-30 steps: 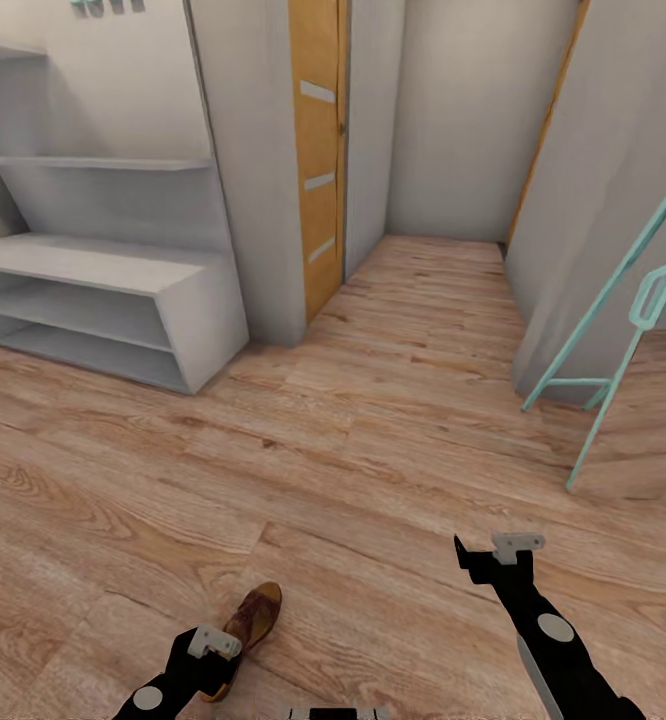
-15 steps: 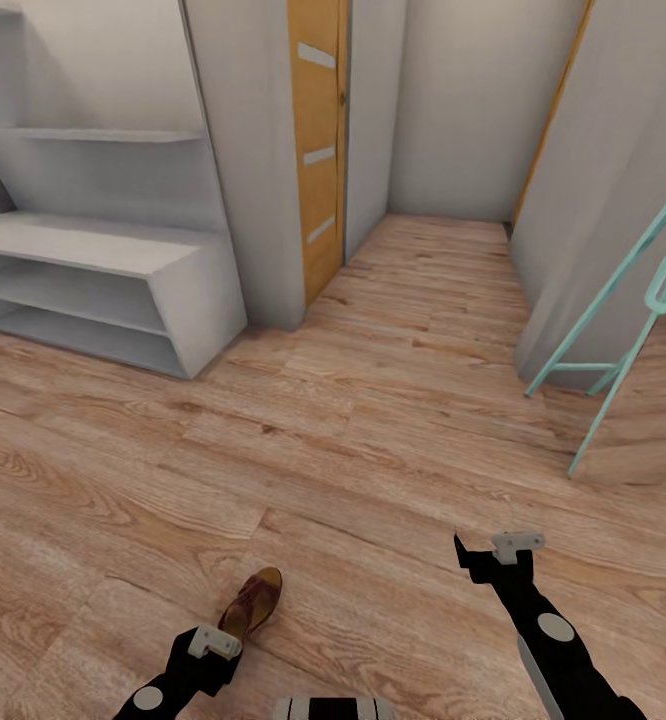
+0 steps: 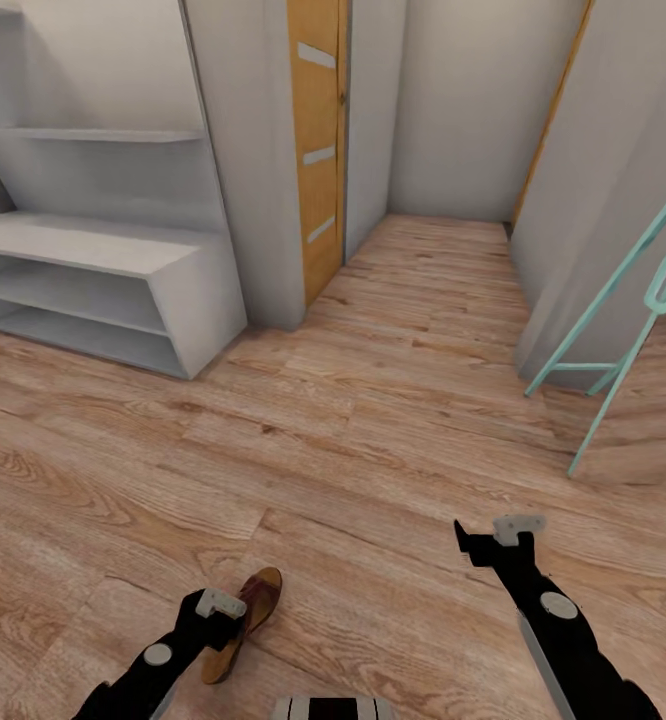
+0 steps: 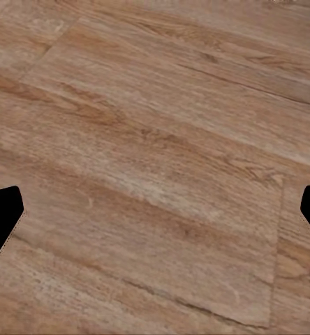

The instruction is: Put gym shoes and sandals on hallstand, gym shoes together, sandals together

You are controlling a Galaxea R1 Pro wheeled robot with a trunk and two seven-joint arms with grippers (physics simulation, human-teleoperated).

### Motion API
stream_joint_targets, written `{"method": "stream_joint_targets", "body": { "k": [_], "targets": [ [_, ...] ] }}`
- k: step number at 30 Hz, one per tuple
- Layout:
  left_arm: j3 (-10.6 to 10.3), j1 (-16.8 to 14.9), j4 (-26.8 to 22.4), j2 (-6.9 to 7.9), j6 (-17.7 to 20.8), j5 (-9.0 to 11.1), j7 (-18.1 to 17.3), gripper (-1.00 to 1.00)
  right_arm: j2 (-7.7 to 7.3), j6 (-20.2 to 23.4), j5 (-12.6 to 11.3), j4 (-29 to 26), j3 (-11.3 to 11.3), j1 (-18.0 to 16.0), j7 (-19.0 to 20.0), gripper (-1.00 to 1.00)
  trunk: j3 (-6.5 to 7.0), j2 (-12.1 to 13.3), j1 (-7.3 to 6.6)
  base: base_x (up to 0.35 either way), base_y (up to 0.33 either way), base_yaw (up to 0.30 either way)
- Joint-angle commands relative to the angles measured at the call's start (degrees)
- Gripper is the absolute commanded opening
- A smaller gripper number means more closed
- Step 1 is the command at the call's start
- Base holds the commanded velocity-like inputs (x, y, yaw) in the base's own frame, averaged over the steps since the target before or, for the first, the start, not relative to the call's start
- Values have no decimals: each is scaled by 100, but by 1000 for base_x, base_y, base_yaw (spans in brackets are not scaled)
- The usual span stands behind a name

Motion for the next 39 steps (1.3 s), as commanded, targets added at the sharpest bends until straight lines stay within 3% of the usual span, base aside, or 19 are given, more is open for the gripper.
{"method": "stream_joint_targets", "body": {
  "k": [1,3,9,13,39],
  "targets": [
    [-23,-89,-21,8,16,-50,4,100,-2,252,-8,-223,2,-6,16,100,-5,-2,-1,0,0,0],
    [-31,-215,-48,12,209,-59,-7,100,3,636,-9,-624,2,-13,101,100,-5,-2,-1,0,0,0],
    [-41,-237,-59,-9,436,-67,5,100,-2,827,-10,-937,-4,-17,359,100,-5,-2,-1,0,0,0],
    [-43,-221,-60,-13,466,-71,25,100,-2,870,-10,-1014,-4,-15,477,100,-93,-7,9,0,0,0],
    [-44,-284,-83,6,489,-98,46,100,-3,883,4,-1030,-13,-15,508,100,-883,-42,76,0,0,0]
  ]
}}
